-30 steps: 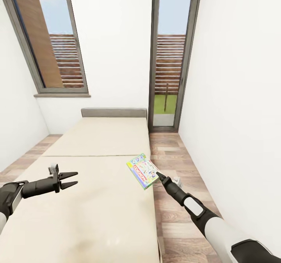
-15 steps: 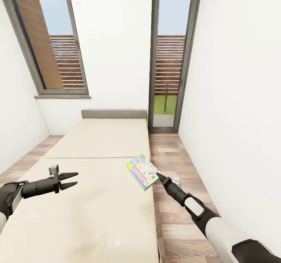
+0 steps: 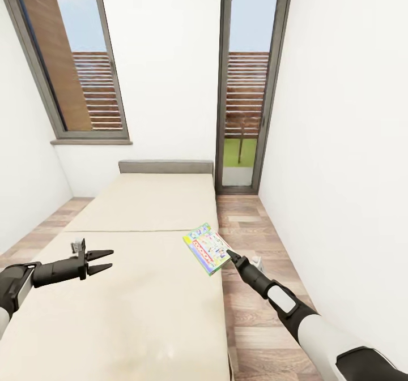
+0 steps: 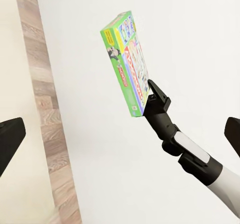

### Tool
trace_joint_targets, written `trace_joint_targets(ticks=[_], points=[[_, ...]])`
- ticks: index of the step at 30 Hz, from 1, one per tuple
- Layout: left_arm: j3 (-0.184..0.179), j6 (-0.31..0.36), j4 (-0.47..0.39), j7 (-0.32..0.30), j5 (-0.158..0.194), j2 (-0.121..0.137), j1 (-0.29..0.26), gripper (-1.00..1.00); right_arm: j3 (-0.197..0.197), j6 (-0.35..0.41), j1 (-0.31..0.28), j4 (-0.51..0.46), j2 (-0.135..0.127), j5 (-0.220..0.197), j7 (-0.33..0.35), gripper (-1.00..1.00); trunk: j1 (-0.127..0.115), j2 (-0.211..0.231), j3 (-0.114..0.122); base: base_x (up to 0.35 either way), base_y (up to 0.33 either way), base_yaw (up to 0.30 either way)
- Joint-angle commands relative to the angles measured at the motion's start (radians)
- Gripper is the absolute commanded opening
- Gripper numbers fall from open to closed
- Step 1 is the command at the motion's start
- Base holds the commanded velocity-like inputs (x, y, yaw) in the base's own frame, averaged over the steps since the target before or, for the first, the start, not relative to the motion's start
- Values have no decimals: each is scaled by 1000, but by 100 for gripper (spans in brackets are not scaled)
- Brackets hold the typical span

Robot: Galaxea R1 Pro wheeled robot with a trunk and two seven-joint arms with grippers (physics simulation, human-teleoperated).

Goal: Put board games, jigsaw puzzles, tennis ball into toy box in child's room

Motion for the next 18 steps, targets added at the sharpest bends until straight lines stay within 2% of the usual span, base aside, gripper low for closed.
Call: trace_joint_targets(ticks=[1,9,18], points=[[2,11,0,-6,-5,0,-1,100,1,7,-1,1,1,-9,2,-100,-4,7,2,0,0,0],[2,11,0,-6,-4,0,-1,100,-3,7,-1,1,6,-9,0,-100,-35,63,27,-27,0,0],[3,11,0,-6,-5,0,-1,100,0,6,-1,1,8,-9,1,-100,-69,126,55,-282,0,0]])
